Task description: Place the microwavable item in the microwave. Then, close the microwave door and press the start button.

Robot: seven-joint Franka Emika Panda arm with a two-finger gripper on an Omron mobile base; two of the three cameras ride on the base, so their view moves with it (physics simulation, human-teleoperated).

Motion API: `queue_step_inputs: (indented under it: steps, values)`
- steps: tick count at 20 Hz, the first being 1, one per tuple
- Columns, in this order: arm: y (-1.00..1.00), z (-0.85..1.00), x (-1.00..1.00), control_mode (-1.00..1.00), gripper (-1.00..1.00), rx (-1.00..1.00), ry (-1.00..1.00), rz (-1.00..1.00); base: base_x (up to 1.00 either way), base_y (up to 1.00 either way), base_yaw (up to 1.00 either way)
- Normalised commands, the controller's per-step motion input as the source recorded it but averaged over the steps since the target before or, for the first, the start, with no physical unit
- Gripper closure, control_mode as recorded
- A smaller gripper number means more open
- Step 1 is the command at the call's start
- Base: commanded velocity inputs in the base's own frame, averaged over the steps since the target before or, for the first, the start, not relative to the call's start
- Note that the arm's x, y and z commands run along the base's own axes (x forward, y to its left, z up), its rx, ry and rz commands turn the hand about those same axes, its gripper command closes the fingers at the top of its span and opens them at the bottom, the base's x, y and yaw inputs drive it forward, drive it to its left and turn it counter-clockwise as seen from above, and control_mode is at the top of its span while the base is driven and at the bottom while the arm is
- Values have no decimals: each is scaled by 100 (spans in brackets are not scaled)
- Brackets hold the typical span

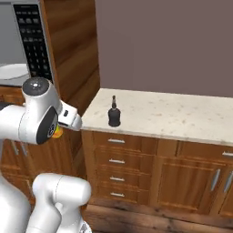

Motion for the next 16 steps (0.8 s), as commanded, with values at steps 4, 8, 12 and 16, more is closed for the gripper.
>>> queue_step_inputs:
  steps: [4, 8, 12, 16]
  values:
    - [0, 0, 0, 100, 100, 0, 0, 0, -27, 100, -5]
    - [0, 0, 0, 100, 100, 0, 0, 0, 4, 100, -1]
    - [0, 0, 0, 100, 100, 0, 0, 0, 43, 78, 0]
    - [0, 0, 0, 100, 100, 0, 0, 0, 43, 32, 0]
